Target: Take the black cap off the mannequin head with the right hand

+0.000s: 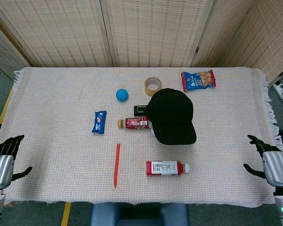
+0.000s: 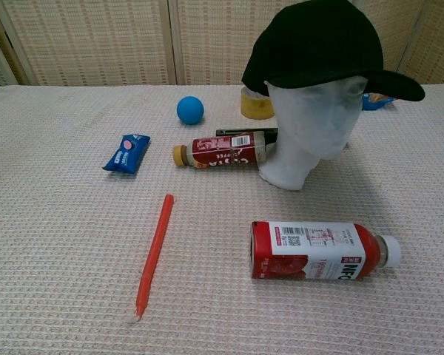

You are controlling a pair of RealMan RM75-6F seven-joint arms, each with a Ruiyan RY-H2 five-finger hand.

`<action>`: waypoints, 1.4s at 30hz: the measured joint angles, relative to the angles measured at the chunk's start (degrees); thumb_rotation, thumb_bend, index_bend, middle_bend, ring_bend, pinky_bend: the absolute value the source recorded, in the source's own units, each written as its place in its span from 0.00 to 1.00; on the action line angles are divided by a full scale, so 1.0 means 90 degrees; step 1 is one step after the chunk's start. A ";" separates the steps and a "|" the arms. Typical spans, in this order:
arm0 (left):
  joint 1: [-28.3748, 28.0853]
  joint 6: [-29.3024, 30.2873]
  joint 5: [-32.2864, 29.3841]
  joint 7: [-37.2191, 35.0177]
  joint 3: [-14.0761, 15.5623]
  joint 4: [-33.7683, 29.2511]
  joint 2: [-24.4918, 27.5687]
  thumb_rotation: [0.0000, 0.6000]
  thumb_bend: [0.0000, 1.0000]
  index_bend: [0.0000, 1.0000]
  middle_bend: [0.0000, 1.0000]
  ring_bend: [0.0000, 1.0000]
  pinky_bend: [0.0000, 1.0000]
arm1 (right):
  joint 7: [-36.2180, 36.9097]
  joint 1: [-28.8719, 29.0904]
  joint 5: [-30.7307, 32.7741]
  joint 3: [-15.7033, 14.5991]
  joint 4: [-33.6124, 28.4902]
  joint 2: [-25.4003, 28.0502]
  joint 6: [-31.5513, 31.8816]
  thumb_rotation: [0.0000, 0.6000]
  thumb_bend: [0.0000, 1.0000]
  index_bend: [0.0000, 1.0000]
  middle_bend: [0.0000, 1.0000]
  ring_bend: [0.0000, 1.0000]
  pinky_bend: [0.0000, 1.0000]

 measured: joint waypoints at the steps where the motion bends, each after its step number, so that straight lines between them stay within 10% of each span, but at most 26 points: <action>1: 0.0007 0.0004 0.0000 -0.0005 0.0007 0.0002 -0.0005 1.00 0.08 0.12 0.16 0.13 0.21 | 0.0006 -0.0003 -0.0001 -0.0003 -0.0001 -0.0001 0.0001 1.00 0.08 0.17 0.30 0.42 0.47; 23: 0.0066 -0.0011 0.0050 -0.0141 0.0086 -0.0066 0.0177 1.00 0.08 0.12 0.16 0.13 0.21 | 0.0220 -0.0045 -0.0336 -0.0060 0.0153 -0.0116 0.0214 1.00 0.08 0.20 0.32 0.51 0.61; 30: 0.0064 0.0001 0.0107 -0.0218 0.0090 -0.0118 0.0249 1.00 0.08 0.12 0.16 0.13 0.21 | 0.0140 0.0195 -0.0575 0.0202 -0.0023 -0.0055 0.0327 1.00 0.08 0.21 0.36 0.74 0.86; 42: 0.0100 -0.0017 0.0069 -0.0355 0.0112 -0.0067 0.0294 1.00 0.08 0.13 0.16 0.13 0.21 | -0.0432 0.1208 -0.0619 0.0742 -0.0466 -0.0594 -0.0299 1.00 0.08 0.26 0.38 0.82 0.90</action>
